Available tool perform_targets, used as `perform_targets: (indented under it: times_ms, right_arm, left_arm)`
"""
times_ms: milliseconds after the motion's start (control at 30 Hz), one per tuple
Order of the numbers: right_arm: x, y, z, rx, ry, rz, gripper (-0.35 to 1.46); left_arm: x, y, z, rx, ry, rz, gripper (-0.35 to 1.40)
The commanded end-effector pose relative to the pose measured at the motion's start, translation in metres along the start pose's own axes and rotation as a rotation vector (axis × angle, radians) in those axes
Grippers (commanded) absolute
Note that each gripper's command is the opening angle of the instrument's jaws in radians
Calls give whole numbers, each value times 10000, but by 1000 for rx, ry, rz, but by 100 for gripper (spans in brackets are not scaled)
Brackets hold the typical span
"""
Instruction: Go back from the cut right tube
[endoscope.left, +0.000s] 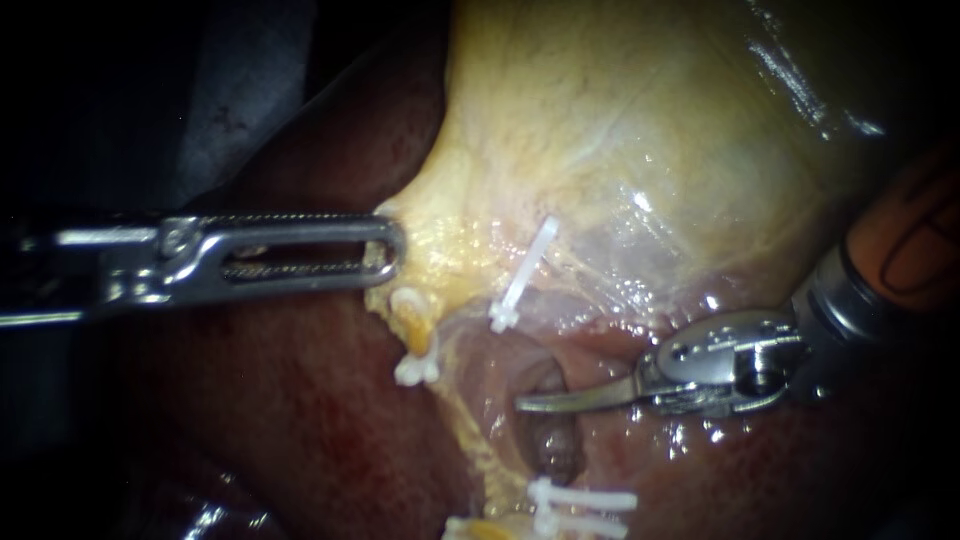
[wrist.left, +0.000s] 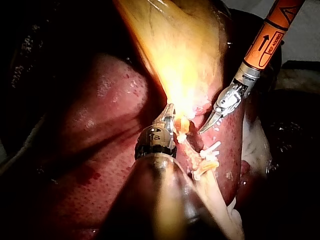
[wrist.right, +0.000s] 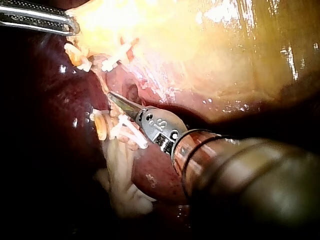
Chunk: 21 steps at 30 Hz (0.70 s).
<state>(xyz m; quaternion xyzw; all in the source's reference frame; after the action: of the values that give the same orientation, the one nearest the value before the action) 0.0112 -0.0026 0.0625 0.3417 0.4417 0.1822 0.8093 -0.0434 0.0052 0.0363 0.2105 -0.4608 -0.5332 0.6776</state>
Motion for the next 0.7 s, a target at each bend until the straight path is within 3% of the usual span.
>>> perform_targets:
  times_ms: [33,467,533,700]
  right_arm:
    - [0,0,0,0,0,0,-35]
    - [1,0,0,4,11,-1,-35]
    - [2,0,0,4,14,0,-10]
    - [2,0,0,4,14,0,19]
  left_arm:
    - [0,0,0,0,0,0,-35]
    - [0,0,0,0,0,0,-35]
    - [0,0,0,0,0,0,-35]
    - [0,0,0,0,0,0,-35]
